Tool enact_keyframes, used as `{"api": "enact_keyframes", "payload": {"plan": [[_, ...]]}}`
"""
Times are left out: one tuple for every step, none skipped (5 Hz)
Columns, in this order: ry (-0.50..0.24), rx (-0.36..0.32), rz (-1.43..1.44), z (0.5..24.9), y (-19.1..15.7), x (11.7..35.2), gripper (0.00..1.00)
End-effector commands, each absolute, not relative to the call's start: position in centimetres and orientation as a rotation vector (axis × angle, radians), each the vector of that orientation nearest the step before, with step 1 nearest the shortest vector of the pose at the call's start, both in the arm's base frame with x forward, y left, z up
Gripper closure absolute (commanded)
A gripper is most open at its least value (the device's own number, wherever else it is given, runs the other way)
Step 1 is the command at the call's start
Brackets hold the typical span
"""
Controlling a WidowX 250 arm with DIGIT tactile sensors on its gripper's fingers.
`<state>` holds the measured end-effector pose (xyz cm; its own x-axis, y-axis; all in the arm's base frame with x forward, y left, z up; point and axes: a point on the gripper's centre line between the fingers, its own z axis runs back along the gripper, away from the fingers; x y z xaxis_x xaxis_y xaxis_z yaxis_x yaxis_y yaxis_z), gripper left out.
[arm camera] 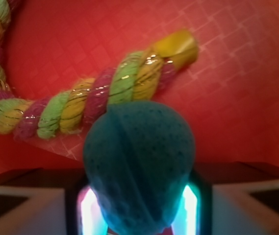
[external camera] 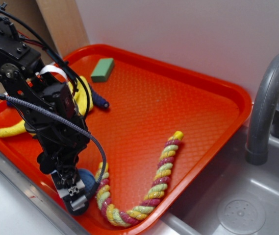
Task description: Grab the blue ball.
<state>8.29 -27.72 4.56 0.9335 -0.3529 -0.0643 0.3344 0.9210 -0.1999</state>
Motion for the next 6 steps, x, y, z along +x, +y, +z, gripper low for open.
{"api": "enact_keyframes", "payload": {"plan": [[-0.081,-0.270,-0.323,14.5,-22.8,11.5,1.00],[-0.115,-0.151,-0.290,17.7,-19.7,13.0,1.00],[-0.155,-0.095,-0.257,21.8,-15.0,14.7,1.00],[-0.219,-0.057,-0.206,24.8,-12.1,15.4,1.00],[-0.258,-0.119,-0.188,25.7,-10.9,15.5,1.00],[-0.258,-0.119,-0.188,25.7,-10.9,15.5,0.00]]}}
